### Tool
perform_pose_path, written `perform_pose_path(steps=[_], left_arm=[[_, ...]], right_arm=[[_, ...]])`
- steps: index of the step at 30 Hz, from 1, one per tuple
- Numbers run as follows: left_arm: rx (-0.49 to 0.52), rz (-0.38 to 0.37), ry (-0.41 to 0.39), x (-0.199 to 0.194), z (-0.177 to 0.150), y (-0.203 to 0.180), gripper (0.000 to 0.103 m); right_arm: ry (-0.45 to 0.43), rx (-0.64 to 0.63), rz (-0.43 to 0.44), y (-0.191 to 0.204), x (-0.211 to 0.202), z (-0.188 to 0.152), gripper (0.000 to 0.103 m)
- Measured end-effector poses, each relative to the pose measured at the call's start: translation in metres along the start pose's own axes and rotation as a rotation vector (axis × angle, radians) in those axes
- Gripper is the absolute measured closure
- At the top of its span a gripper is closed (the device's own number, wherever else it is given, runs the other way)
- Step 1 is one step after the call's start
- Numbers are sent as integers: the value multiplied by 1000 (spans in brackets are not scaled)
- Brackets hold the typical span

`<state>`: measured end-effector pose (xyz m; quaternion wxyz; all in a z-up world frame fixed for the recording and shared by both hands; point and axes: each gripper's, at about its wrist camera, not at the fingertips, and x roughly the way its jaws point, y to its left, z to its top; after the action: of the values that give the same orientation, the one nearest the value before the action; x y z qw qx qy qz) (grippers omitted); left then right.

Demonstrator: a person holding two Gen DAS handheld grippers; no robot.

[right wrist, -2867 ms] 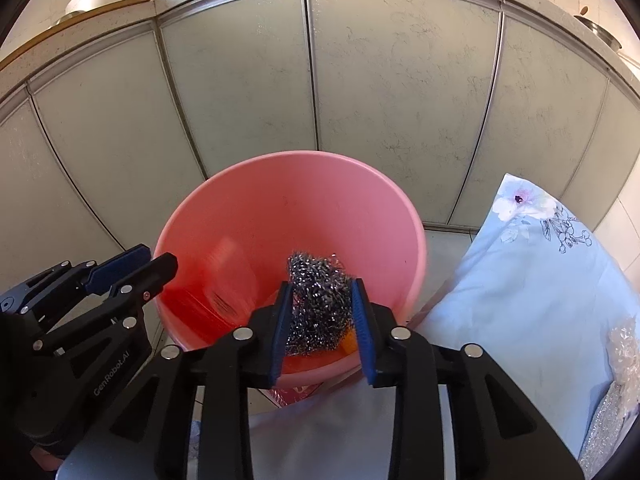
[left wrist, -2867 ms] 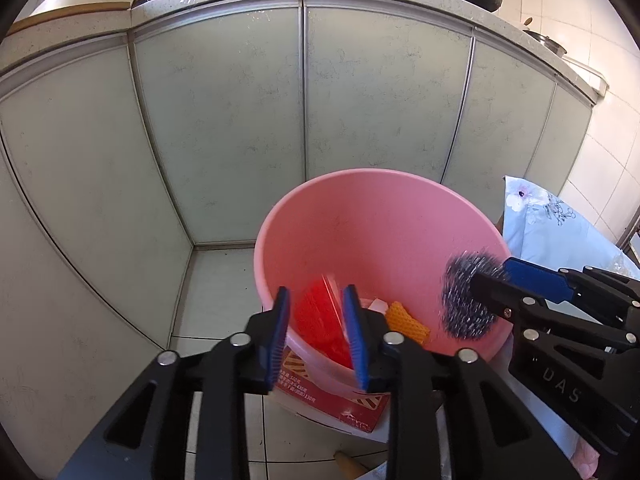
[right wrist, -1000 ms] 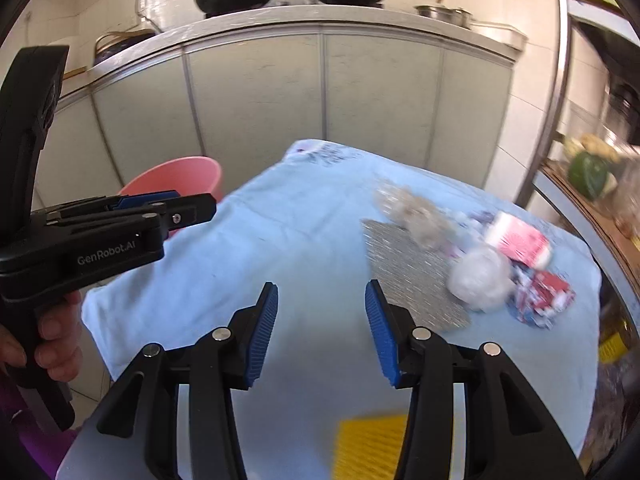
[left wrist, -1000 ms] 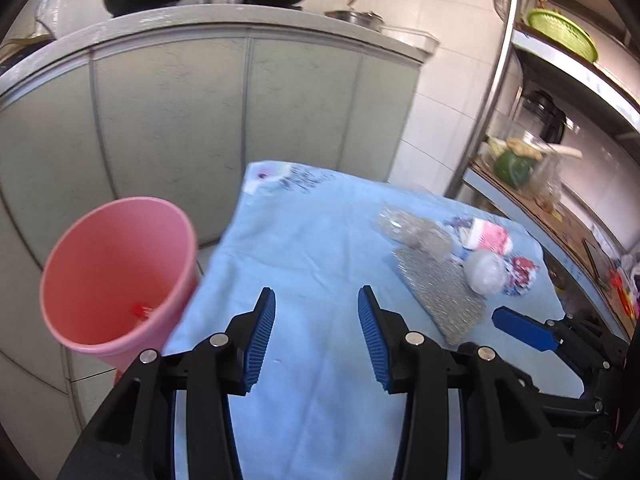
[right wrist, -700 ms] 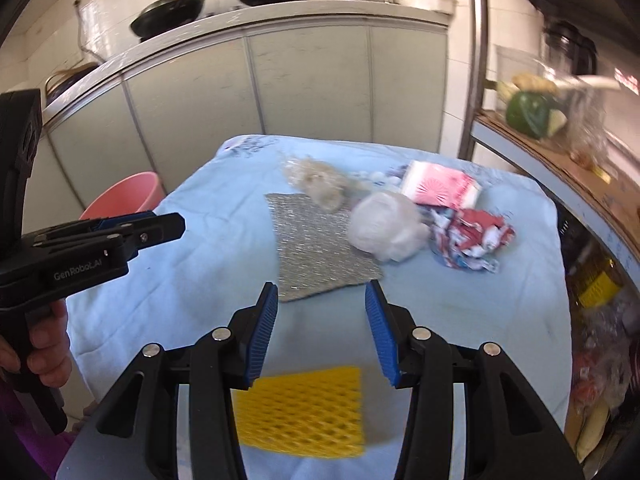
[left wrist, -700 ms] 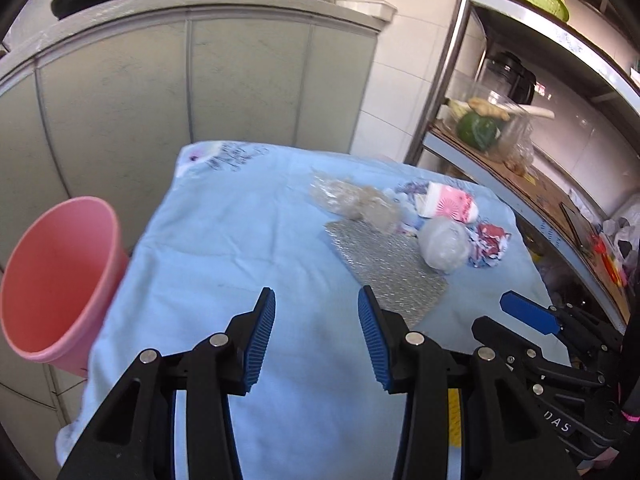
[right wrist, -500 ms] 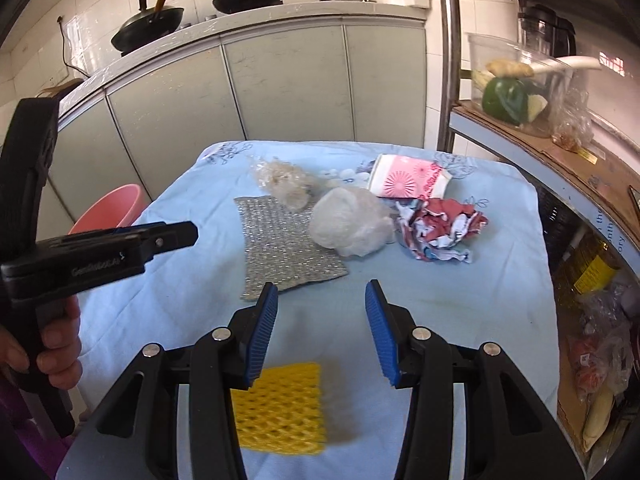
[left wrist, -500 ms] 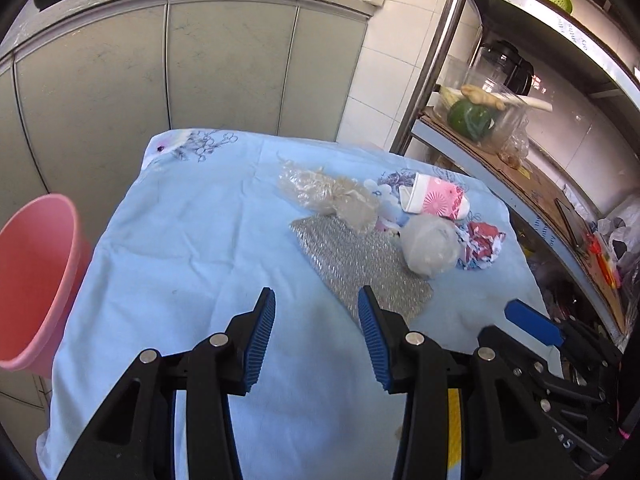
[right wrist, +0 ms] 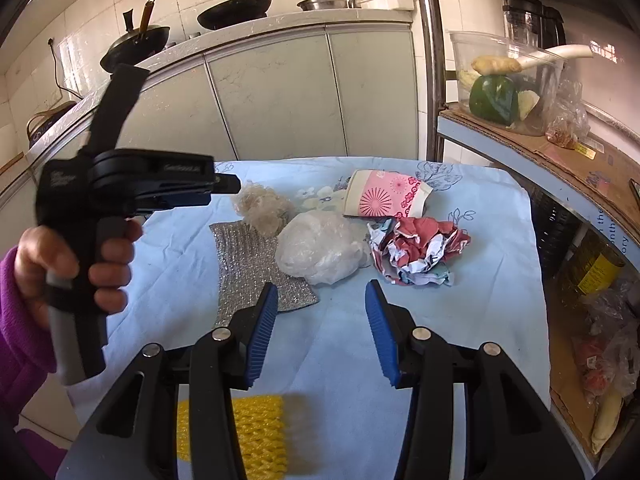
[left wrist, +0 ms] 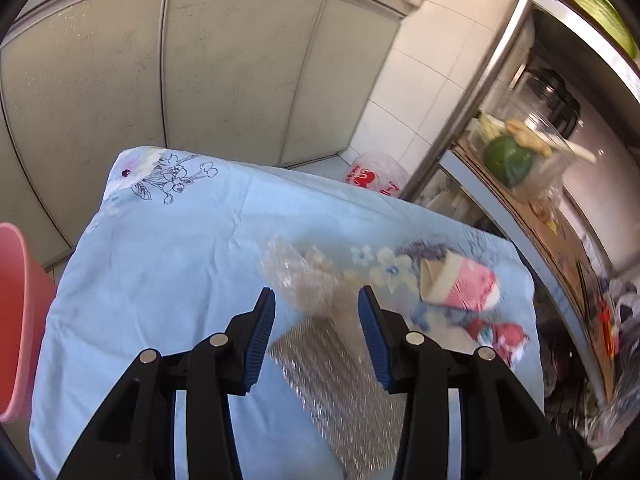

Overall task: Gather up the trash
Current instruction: 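Close the left tool on clear plastic wrap while the right grasps the white bag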

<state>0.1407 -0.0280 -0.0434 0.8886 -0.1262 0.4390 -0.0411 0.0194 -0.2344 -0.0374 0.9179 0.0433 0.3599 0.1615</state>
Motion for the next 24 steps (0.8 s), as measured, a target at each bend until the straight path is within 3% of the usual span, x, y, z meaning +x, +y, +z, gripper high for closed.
perform_pose_path(steps=[8,12,16,18,24], left_arm=[[-166,-14,92,42,17,15,40],[-168,-31,106,45,17,13,39],[-169,-61,133,49,17,10,40],[-158,-81,141,49,17,7,52],[-103,-116,116,39,15,-4,67]], right_arm=[[-10,-1,15,-4,14,19,57],[-2,20,35,-4,30,26,43],[38,18,55,1,48,31,42],[49,0,45,4,56,32,42],[72,-14,5,6,70,31,42]])
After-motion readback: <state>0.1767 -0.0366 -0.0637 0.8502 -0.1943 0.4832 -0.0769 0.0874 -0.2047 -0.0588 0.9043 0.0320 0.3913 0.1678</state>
